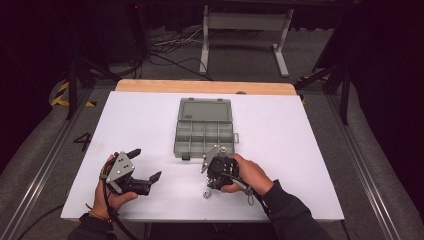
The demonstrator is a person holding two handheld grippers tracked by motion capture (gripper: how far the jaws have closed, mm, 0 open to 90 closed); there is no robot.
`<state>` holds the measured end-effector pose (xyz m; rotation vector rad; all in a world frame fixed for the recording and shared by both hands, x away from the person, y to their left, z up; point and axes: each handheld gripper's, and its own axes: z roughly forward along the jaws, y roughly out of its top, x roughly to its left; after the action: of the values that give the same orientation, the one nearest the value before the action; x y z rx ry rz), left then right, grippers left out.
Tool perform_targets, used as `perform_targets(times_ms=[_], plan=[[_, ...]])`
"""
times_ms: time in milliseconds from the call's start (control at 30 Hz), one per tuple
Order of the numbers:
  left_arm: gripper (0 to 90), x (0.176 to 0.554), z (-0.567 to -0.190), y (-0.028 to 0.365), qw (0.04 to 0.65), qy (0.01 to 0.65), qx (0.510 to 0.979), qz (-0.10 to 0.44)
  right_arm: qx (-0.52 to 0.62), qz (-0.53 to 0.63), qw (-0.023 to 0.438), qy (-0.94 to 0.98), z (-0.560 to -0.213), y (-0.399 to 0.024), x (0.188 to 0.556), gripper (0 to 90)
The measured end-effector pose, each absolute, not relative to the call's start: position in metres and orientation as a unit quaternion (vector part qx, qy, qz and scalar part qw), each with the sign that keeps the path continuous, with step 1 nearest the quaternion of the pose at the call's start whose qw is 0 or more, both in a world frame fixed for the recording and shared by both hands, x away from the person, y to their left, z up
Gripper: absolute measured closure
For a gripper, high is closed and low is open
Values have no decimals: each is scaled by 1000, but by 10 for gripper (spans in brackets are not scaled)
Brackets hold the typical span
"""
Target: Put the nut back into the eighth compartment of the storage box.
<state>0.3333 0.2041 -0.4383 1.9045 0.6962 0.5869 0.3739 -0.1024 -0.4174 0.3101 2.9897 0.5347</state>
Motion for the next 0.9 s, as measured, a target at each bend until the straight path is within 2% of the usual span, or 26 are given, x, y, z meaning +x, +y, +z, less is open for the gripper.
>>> perform_targets(times_ms=[433, 900], plan=[[25, 332, -437, 205, 502, 288, 778, 245, 130, 197, 84, 968, -373, -126, 392, 706], [25, 331, -435, 205, 505, 285, 777, 246, 177, 202, 105, 957, -348, -153, 424, 706]])
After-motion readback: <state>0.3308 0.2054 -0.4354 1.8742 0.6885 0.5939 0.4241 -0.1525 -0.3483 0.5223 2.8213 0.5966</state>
